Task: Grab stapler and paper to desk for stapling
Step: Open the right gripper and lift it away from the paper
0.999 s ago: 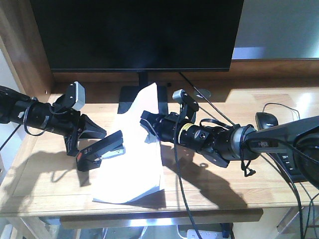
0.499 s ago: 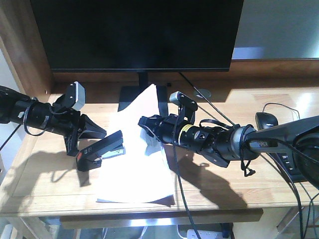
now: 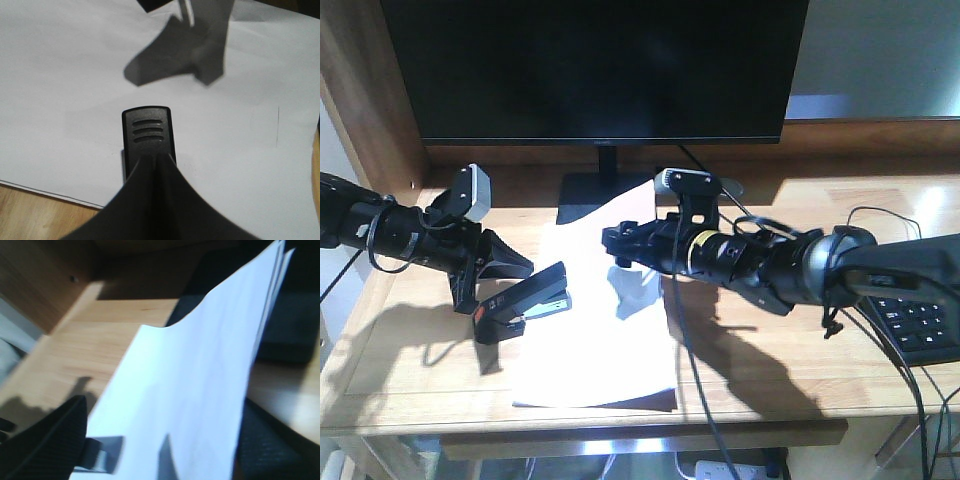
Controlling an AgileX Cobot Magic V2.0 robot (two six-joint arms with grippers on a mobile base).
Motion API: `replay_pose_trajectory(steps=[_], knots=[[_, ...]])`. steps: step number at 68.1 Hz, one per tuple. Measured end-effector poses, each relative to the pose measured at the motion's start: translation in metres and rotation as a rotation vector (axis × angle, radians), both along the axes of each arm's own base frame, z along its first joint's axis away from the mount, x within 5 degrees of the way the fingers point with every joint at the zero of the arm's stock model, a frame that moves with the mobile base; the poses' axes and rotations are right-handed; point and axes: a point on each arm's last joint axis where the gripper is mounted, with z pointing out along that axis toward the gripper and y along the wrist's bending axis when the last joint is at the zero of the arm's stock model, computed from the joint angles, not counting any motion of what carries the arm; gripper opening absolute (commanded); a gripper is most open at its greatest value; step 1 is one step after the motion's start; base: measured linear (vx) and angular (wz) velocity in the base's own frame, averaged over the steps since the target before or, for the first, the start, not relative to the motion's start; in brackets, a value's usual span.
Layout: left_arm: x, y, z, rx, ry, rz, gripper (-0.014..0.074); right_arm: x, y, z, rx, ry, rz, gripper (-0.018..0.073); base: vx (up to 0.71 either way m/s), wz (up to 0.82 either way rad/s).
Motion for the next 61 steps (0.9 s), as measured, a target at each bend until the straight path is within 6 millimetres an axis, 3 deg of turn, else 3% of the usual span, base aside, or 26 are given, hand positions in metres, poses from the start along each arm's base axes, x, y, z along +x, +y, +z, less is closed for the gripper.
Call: replay_pose_trajectory(steps=[15,27,42,61], knots=[[0.0,0.0,0.0,0.0,0.0,0.0,-0.0006,-0.004,-0.016,0.02,-0.243,-0.022,-0.024,0.0565,0.0,0.0],[0.0,0.0,0.0,0.0,0.0,0.0,-0.0006,-0.008,-0.032,0.048,-0.332,-0.033,-0.075,0.0565,0.0,0.0],[0.0,0.0,0.0,0.0,0.0,0.0,-0.0006,-0.022,-0.056,0.103,-0.412,-0.107,-0.14,0.0565,0.0,0.0],[0.0,0.0,0.0,0.0,0.0,0.0,-0.0006,-0.063,-0.088,0.178,-0.495,-0.206,-0.23,0.0565,0.0,0.0]])
